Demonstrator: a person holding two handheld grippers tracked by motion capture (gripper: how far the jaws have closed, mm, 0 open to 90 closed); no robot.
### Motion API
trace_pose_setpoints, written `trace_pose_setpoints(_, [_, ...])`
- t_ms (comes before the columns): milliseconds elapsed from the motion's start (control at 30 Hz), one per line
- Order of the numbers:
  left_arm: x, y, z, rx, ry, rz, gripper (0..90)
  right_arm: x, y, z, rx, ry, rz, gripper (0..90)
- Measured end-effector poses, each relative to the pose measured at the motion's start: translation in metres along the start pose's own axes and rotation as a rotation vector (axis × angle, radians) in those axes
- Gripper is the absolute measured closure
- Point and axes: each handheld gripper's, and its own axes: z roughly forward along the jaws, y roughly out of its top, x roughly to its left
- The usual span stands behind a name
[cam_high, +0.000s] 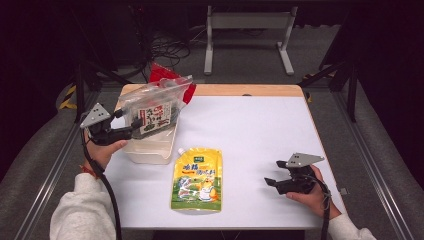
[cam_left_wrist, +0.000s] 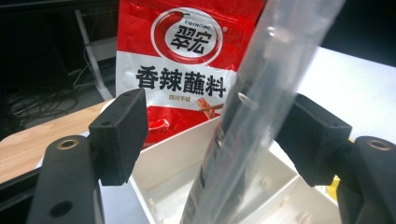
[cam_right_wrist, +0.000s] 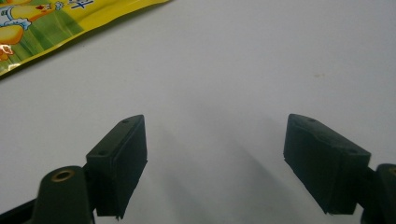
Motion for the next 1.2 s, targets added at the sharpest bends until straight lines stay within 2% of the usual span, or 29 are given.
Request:
trace_pose_setpoints(233, [-0.010,-0.004,-0.003,0.015,0.037,0.008,24.7,0.003,0.004,0.005,0.004,0.010,-0.013,21.8])
trace_pose_setpoints(367, [-0.015,-0.007,-0.008,0.020,0.035,0.013,24.3,0.003,0.005,0.007,0.003,0.015,-0.016,21.9])
trace_pose_setpoints(433, [-0.020,-0.009,-0.012,0.030,0.043,0.029,24.0,0.003,0.006,0.007,0.001,0.012,-0.015,22.1])
trace_pose_setpoints(533, [-0.030,-0.011,-0.021,0.029,0.055,0.048,21.5,0.003,0.010,0.009,-0.013,0.016,0.003,23.1])
trace_pose_setpoints(633, [-0.041,-0.010,-0.033,0.023,0.066,0.063,18.8,0.006,0.012,0.010,-0.016,0.017,-0.013,23.8])
trace_pose_setpoints(767, [-0.055,-0.011,-0.048,0.022,0.059,0.088,17.7,0.007,0.011,0.011,-0.005,0.014,-0.020,24.1])
trace_pose_setpoints(867, [-0.068,-0.015,-0.056,0.036,0.048,0.100,16.7,0.007,0.010,0.010,-0.002,0.008,-0.020,24.3])
trace_pose_setpoints(967, [-0.082,-0.021,-0.061,0.060,0.013,0.113,16.7,0.006,0.010,0.009,-0.006,0.008,-0.016,24.5])
trace_pose_setpoints(1033, [-0.092,-0.027,-0.062,0.077,-0.021,0.118,16.8,0.007,0.010,0.009,-0.009,0.008,-0.017,25.0])
trace_pose_setpoints(1200, [-0.118,-0.049,-0.051,0.150,-0.125,0.085,17.4,0.007,0.012,0.010,-0.008,0.012,-0.019,26.1])
